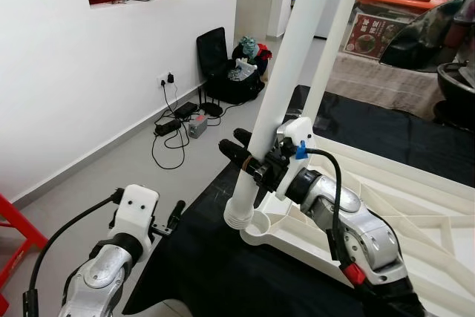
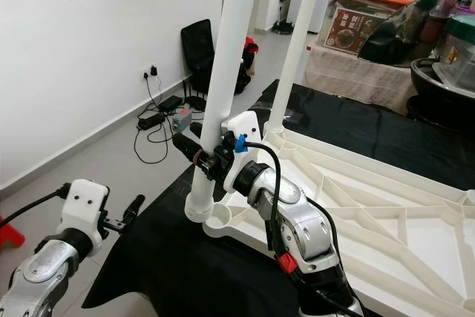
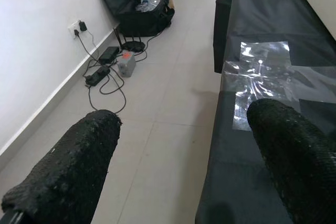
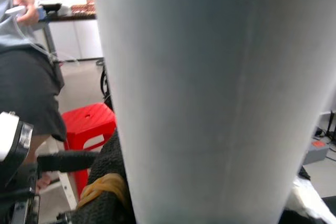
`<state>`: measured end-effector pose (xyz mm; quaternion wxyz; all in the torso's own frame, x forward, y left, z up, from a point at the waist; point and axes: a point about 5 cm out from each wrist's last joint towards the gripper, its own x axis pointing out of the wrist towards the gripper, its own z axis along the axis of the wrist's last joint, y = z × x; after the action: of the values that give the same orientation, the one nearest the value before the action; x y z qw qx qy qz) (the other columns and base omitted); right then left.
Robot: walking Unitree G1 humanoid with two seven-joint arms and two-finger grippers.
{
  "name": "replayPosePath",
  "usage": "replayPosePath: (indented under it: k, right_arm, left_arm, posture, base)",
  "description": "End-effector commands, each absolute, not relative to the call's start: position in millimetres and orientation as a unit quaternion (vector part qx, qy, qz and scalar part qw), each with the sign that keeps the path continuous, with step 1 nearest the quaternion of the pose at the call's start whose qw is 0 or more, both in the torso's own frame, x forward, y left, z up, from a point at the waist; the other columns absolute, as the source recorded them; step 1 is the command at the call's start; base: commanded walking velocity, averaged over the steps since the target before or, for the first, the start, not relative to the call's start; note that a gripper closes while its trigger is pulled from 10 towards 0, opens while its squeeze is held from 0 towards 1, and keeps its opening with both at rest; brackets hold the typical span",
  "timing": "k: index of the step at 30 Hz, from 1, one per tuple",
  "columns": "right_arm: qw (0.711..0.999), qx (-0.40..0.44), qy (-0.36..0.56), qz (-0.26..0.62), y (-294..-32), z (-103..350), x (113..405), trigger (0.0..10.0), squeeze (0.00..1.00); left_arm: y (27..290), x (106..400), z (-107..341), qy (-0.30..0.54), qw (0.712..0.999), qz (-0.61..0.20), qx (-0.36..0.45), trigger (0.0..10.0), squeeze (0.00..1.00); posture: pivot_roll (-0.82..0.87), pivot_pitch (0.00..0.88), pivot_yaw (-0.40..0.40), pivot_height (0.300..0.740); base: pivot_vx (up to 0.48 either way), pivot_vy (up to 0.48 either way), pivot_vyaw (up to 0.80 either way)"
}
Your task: Building children table
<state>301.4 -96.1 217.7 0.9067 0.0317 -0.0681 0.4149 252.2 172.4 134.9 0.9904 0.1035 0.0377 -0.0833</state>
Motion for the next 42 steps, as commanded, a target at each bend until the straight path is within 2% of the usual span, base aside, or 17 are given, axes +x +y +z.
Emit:
replayPosePath:
  k: [1, 9, 13, 24, 34, 42]
  right_arm:
    - [0.914, 0.019, -0.074, 0.4, -110, 216, 307, 10.0, 0.0]
    - [0.931, 0.012, -0.058, 0.36, -142, 204, 308, 10.0, 0.0]
    - [0.933, 0.012, -0.054, 0.355, -146, 199, 307, 10.0, 0.0]
    - [0.922, 0.027, -0.035, 0.385, -143, 183, 287, 10.0, 0.0]
    - [0.919, 0.032, -0.029, 0.391, -140, 178, 282, 10.0, 0.0]
    - [0.91, 0.031, -0.021, 0.413, -127, 172, 283, 10.0, 0.0]
  left_arm:
    - [172, 251, 130, 0.051, 0.988, -0.093, 0.108, 10.0, 0.0]
    - [166, 250, 130, 0.05, 0.985, -0.123, 0.106, 10.0, 0.0]
    - [161, 247, 129, 0.051, 0.982, -0.148, 0.106, 10.0, 0.0]
    - [162, 247, 129, 0.054, 0.98, -0.157, 0.112, 10.0, 0.0]
    - [165, 249, 130, 0.054, 0.979, -0.159, 0.114, 10.0, 0.0]
    - [164, 249, 131, 0.053, 0.979, -0.16, 0.113, 10.0, 0.0]
  posture:
    - [0.16, 0.0, -0.11, 0.74]
    - [0.16, 0.0, -0.097, 0.74]
    - [0.16, 0.0, -0.095, 0.74]
    - [0.16, 0.0, -0.085, 0.74]
    - [0.16, 0.0, -0.086, 0.74]
    - [0.17, 0.0, -0.094, 0.74]
  base:
    - [0.0, 0.0, 0.0]
    - [0.0, 0.0, 0.0]
    - [0.0, 0.0, 0.0]
    - [0.0, 0.0, 0.0]
    - [0.0, 0.0, 0.0]
    - [0.0, 0.0, 0.0]
